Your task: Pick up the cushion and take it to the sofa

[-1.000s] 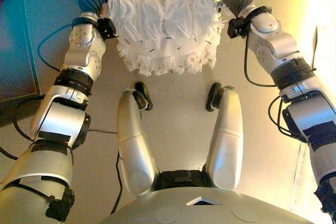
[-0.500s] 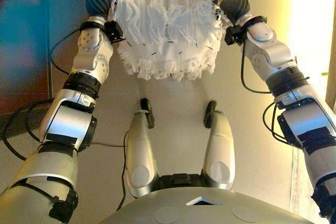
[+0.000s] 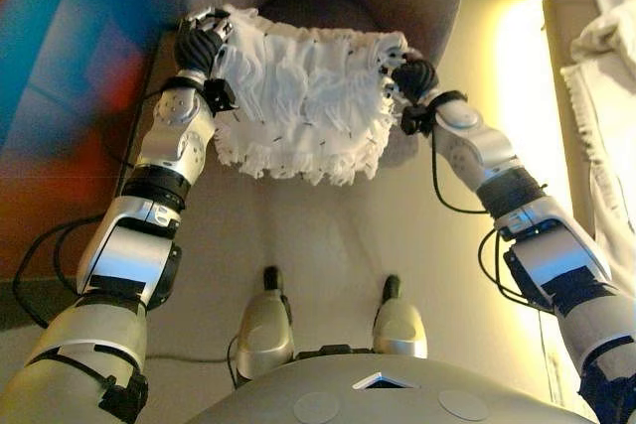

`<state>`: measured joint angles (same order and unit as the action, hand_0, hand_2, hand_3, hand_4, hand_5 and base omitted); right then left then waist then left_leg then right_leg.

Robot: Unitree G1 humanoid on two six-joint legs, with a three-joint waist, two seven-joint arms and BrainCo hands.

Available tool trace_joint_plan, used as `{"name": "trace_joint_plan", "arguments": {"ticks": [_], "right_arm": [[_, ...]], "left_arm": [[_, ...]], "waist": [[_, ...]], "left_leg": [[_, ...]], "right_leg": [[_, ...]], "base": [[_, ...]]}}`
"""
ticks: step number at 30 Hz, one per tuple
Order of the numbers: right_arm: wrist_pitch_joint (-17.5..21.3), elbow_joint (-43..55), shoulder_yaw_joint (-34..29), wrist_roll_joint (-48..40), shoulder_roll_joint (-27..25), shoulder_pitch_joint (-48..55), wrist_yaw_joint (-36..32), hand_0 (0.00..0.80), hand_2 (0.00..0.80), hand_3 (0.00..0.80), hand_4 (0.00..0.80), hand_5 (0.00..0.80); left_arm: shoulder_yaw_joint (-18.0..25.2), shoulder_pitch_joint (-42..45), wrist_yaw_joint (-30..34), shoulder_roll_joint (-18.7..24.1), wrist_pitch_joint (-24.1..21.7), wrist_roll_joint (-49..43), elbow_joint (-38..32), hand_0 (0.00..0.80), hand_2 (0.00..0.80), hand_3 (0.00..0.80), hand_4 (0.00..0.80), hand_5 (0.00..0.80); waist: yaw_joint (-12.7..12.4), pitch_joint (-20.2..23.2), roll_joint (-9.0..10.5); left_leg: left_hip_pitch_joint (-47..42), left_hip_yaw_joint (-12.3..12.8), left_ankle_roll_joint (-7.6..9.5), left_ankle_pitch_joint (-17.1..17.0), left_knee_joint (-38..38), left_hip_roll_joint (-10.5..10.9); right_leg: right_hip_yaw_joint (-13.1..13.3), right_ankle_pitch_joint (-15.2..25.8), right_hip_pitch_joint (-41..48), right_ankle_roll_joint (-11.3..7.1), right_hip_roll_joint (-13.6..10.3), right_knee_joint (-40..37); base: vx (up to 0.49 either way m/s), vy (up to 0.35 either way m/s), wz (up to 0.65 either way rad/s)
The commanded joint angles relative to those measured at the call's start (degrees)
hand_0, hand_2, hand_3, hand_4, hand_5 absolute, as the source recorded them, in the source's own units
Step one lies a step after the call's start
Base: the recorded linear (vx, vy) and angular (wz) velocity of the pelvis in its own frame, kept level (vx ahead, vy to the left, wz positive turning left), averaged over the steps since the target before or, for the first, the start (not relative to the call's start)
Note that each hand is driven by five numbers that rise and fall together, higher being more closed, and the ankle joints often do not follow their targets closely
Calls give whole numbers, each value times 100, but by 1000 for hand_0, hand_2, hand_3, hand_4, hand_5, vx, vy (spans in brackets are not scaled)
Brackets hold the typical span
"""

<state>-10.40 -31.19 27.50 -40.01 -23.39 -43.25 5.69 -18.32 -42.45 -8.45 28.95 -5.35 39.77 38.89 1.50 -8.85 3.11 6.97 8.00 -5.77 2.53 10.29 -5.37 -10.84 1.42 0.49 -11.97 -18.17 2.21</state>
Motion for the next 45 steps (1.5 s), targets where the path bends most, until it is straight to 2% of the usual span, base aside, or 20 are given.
{"name": "trace_joint_plan", "arguments": {"ticks": [1,5,9,13,15,17,19,21,23,26,29,31,33,34,35,36,38,41,43,45], "right_arm": [[293,634,-71,-342,541,65,-45,800,800,800,800,800],[268,532,-118,-358,575,137,116,800,800,800,800,800],[308,481,-189,-352,581,165,182,800,800,800,800,800],[391,475,-254,-350,570,172,219,800,800,800,800,800],[433,462,-247,-391,535,174,207,800,800,800,800,800],[458,427,-219,-394,493,173,167,800,800,800,800,800],[491,399,-210,-366,445,181,133,800,800,800,800,800],[522,404,-236,-416,365,204,22,800,800,800,800,800],[552,425,-258,-439,317,259,-54,800,800,800,800,800],[509,543,-237,-565,190,237,-53,800,800,800,800,800],[510,558,-295,-647,154,265,-164,800,800,800,800,800],[534,497,-352,-584,188,282,-299,800,800,800,800,800],[567,402,-364,-512,215,247,-381,800,800,800,800,800],[542,416,-351,-528,226,238,-374,800,800,800,800,800],[538,421,-321,-544,240,235,-382,800,800,800,800,800],[517,463,-296,-511,235,243,-437,800,800,800,800,800],[468,589,-267,-466,227,245,-450,800,800,800,800,800],[440,715,-247,-447,184,272,-428,800,800,800,800,800],[476,765,-243,-413,149,343,-400,800,800,800,800,800],[561,742,-277,-404,121,430,-393,800,800,800,800,800]], "left_arm": [[-211,22,466,-508,-79,-119,-527,800,800,800,800,800],[-249,20,495,-521,82,-122,-457,800,800,800,800,800],[-309,-47,596,-534,94,-142,-325,800,800,800,800,800],[-413,-153,726,-548,33,-240,-200,800,800,800,800,800],[-458,-224,805,-523,-16,-172,-91,800,800,800,800,800],[-462,-239,852,-567,-96,-127,24,800,800,800,800,800],[-473,-251,841,-622,-141,-76,63,800,800,800,800,800],[-430,-263,820,-664,-148,-31,76,800,800,800,800,800],[-424,-232,781,-728,-159,-79,50,800,800,800,800,800],[-462,-205,788,-762,-221,-122,53,800,800,800,800,800],[-445,-166,781,-823,-267,-77,40,800,800,800,800,800],[-372,-67,707,-931,-308,-202,-10,800,800,800,800,800],[-285,-30,753,-981,-352,-173,31,800,800,800,800,800],[-250,3,809,-952,-366,-106,43,800,800,800,800,800],[-242,37,819,-934,-383,-82,48,800,800,800,800,800],[-199,85,811,-897,-378,-115,17,800,800,800,800,800],[-133,92,808,-799,-329,-51,-74,800,800,800,800,800],[-26,77,875,-699,-279,-51,-131,800,800,800,800,800],[-26,64,901,-699,-283,-44,-159,800,800,800,800,800],[10,67,992,-718,-260,-71,-194,800,800,800,800,800]], "waist": [[-215,988,-190],[-194,1011,-191],[-153,1008,-168],[-110,957,-188],[-62,892,-263],[30,846,-298],[101,837,-285],[216,824,-232],[327,811,-172],[590,719,-59],[753,622,-80],[786,653,-13],[823,775,-1],[829,834,-38],[854,891,-79],[895,963,-134],[912,1050,-148],[936,1127,-115],[914,1144,-35],[892,1155,15]], "left_leg": [[-352,113,155,54,-339,36],[-556,136,234,103,-448,138],[-630,169,310,123,-545,272],[-618,124,420,193,-494,373],[-681,73,488,231,-484,379],[-797,-3,529,235,-515,431],[-872,-39,542,255,-503,521],[-944,-47,516,353,-417,592],[-1013,-103,522,512,-337,674],[-1215,-294,636,910,-217,862],[-1544,-441,719,1156,-121,824],[-1654,-459,779,1287,-24,830],[-1759,-339,706,1333,130,715],[-1816,-282,640,1200,213,588],[-1874,-237,543,994,290,457],[-1891,-189,363,564,499,260],[-1803,-180,181,35,964,54],[-1602,-141,15,-394,1673,-162],[-1300,-87,49,-417,2245,-191],[-1099,135,61,-410,2212,-420]], "right_leg": [[-37,200,-173,2,-270,365],[34,267,-36,-24,-359,431],[176,541,-81,-71,-472,630],[421,775,-339,-16,-511,1304],[612,828,-599,97,-374,1875],[824,731,-759,196,-27,2049],[821,607,-761,264,230,1791],[921,444,-724,302,476,1119],[1120,556,-829,237,581,540],[1722,1222,-1355,12,741,-67],[1775,1362,-1907,32,935,25],[1802,1320,-1751,73,985,133],[1770,1171,-1548,149,1024,231],[1694,1004,-1522,215,1078,386],[1667,896,-1484,272,1142,447],[1692,732,-1383,389,1271,519],[1704,575,-1220,548,1395,531],[1664,417,-1060,757,1504,557],[1554,317,-924,885,1497,598],[1423,209,-723,949,1528,581]], "base": [[113,92,-9],[72,101,-1],[23,107,3],[18,77,8],[64,97,11],[119,50,14],[168,-29,6],[207,-103,11],[283,-137,11],[371,-152,43],[415,-134,55],[381,-136,17],[370,-130,-4],[313,-109,-4],[319,-115,1],[321,-134,13],[312,-165,24],[248,-156,13],[239,-144,1],[222,-82,-2]]}}
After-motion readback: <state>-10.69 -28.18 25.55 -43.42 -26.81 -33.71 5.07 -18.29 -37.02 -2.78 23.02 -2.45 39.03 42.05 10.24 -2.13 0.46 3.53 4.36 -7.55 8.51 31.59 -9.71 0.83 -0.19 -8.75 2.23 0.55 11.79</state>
